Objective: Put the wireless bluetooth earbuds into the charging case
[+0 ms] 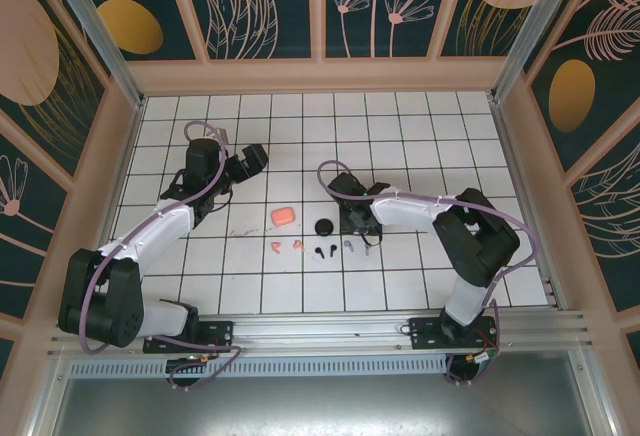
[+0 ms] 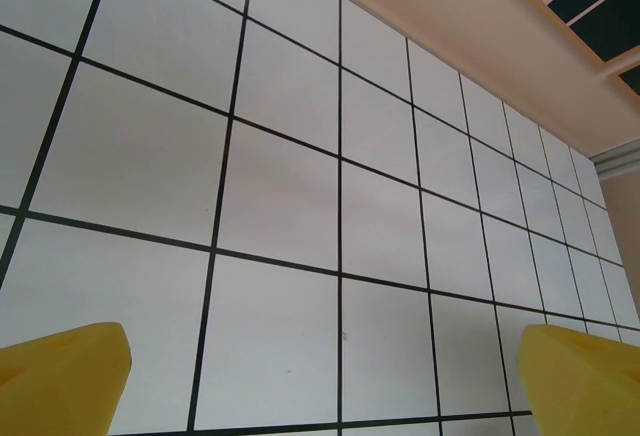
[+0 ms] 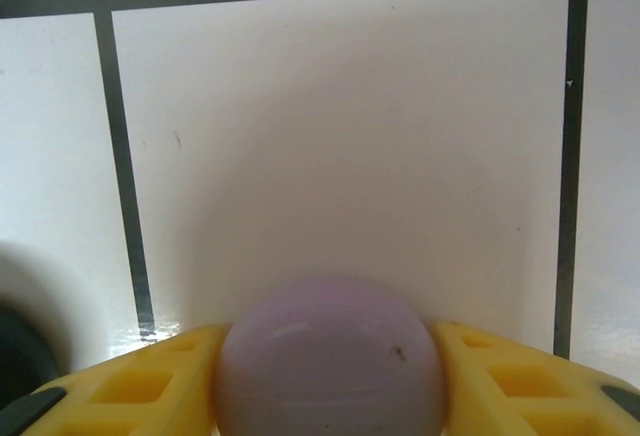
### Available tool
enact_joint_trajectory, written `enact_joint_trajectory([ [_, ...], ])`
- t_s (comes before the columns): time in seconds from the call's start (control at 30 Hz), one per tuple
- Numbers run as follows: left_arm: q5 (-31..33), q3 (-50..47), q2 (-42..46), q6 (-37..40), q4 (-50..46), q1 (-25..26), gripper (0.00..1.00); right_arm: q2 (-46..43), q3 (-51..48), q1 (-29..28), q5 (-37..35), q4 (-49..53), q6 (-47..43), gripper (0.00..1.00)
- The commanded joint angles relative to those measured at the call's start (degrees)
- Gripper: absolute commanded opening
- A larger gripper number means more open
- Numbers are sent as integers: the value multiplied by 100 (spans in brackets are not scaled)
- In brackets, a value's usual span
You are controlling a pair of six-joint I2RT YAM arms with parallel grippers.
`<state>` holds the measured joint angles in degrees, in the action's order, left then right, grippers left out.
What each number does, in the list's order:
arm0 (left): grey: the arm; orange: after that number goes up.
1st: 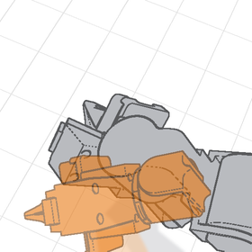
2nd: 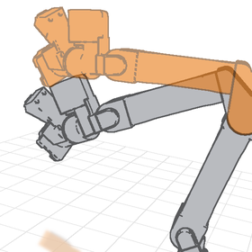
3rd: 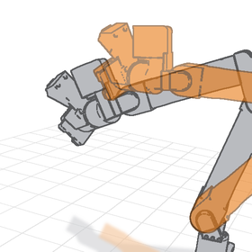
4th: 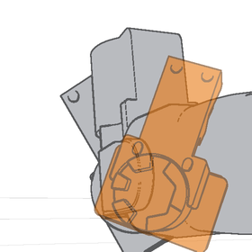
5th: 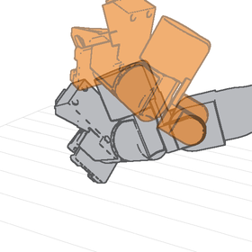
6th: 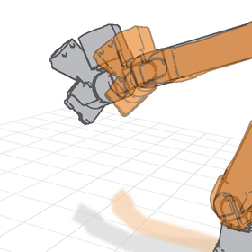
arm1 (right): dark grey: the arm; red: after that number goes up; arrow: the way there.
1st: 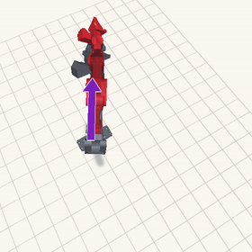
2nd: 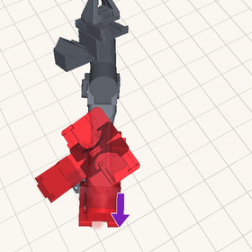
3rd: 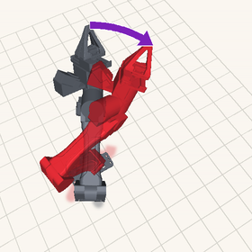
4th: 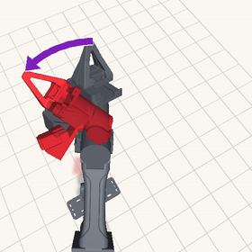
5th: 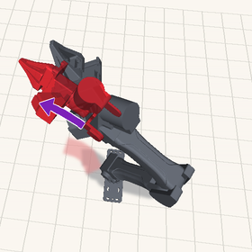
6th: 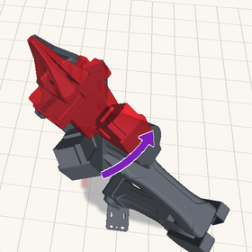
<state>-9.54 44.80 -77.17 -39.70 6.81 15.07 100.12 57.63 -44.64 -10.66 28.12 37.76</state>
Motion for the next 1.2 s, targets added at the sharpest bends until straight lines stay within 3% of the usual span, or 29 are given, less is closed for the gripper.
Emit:
enact_joint_trajectory([
  [0.0, -265, -70, -40, 140, 380, 31, 99, -240, 92, 113, -12, -68, -8, 43],
  [0.27, -1127, -607, 44, -278, 2294, 155, 99, -1255, 689, 930, 585, -377, 67, 41],
  [0.6, -1512, -1013, -641, -530, 4877, 1047, 98, -1170, 1409, 1879, 1807, -1327, 1442, 40],
  [0.93, -1013, -717, -1850, -837, 6264, 1720, 91, -1135, 1078, 1951, 2212, -2173, 3214, 40],
  [1.17, -967, -88, -2621, -914, 6421, 1979, 85, -1140, 1128, 1799, 2045, -2135, 3378, 40],
])
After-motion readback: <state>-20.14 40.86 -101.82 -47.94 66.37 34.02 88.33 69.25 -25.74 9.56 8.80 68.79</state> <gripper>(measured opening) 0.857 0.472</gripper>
